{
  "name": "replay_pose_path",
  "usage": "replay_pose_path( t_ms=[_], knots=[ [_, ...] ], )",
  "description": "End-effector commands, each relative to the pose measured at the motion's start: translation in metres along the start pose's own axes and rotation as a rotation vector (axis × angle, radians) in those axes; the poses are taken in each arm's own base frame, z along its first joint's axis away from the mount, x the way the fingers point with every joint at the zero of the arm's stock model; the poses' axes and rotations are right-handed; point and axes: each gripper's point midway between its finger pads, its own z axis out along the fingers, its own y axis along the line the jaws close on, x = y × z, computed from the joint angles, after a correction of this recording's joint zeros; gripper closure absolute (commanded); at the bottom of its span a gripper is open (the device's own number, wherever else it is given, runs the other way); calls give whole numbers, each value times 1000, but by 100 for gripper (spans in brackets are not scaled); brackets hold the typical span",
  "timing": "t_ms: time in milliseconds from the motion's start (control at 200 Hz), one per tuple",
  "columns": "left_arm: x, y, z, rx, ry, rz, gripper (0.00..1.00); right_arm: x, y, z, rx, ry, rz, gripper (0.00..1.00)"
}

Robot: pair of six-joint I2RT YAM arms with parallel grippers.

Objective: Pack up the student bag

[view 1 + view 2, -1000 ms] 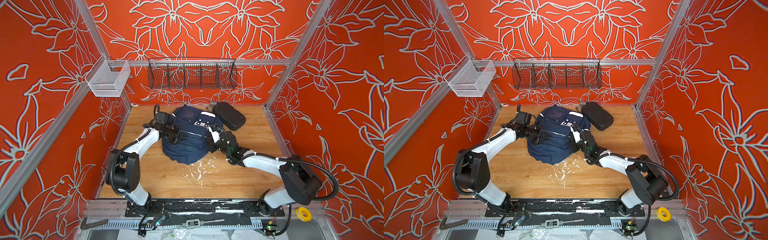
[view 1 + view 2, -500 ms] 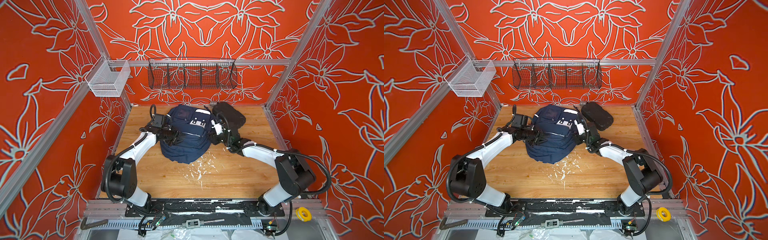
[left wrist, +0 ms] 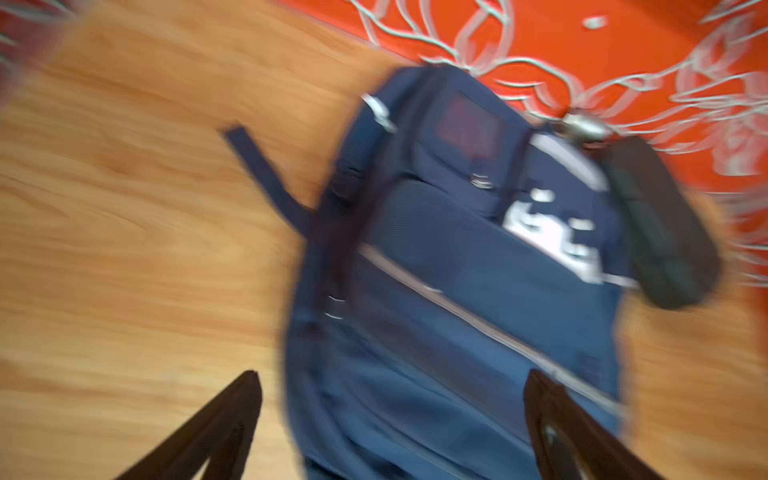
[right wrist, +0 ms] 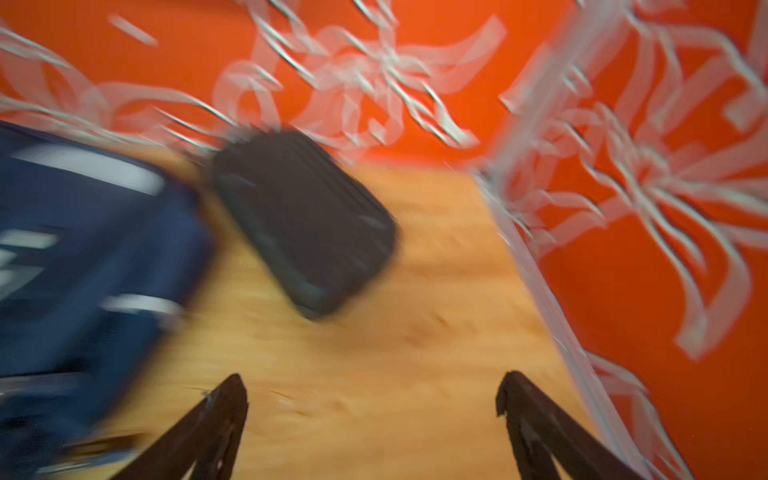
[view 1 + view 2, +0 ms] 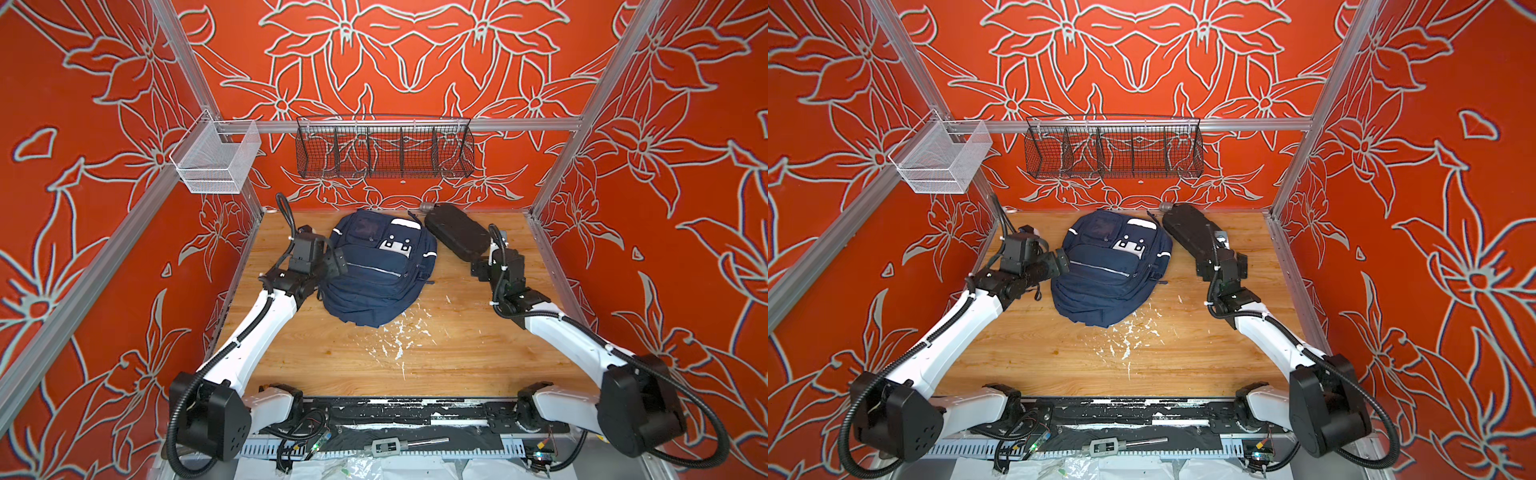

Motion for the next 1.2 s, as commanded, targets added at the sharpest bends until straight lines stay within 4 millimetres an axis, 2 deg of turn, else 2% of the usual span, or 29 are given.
replay_pose_path(
  t_ms=[0,45,105,170,235,300,410,465,575,685,771,821,826,831,841,846,866,931,1006,1196],
  knots=[
    [-9,70,30,-152,-101,-8,3,36,-48,9,282,68,10,3],
    [-2,82,41,-156,-118,-19,3,40,-41,15,248,22,0,3],
    [8,85,55,-150,-134,63,3,45,-36,18,225,-28,-22,3],
    [7,88,53,-172,-149,87,3,59,-32,18,174,-70,7,3],
    [9,74,48,-80,-181,146,3,65,-17,14,51,-153,2,3],
    [18,58,40,29,-202,213,3,67,-16,10,35,-176,9,3],
    [52,42,40,168,-216,282,3,68,-6,17,-34,-136,-18,3],
    [60,39,43,161,-250,321,3,70,-4,20,-58,-107,-25,3],
    [71,46,62,136,-234,304,3,71,1,25,-116,-90,-18,3],
    [60,66,79,11,-165,231,3,75,5,34,-193,-30,5,3],
    [62,66,73,18,-196,228,3,75,5,35,-235,-36,28,3],
    [61,67,76,7,-175,228,3,77,8,29,-268,-101,28,3],
    [61,67,77,5,-171,228,3,82,9,30,-271,-87,24,3],
    [61,67,77,4,-168,228,3,75,9,28,-272,-126,31,3],
    [61,67,77,2,-166,228,3,81,10,28,-277,-122,27,3],
    [61,67,77,3,-169,228,3,74,10,26,-279,-154,33,3],
    [61,66,76,9,-181,227,3,79,12,23,-289,-157,26,3],
    [62,62,76,34,-177,242,3,85,13,23,-292,-97,5,3],
    [63,61,76,40,-172,247,3,79,15,26,-297,-129,18,3],
    [63,60,78,38,-165,255,3,83,14,26,-294,-95,3,3]
  ],
)
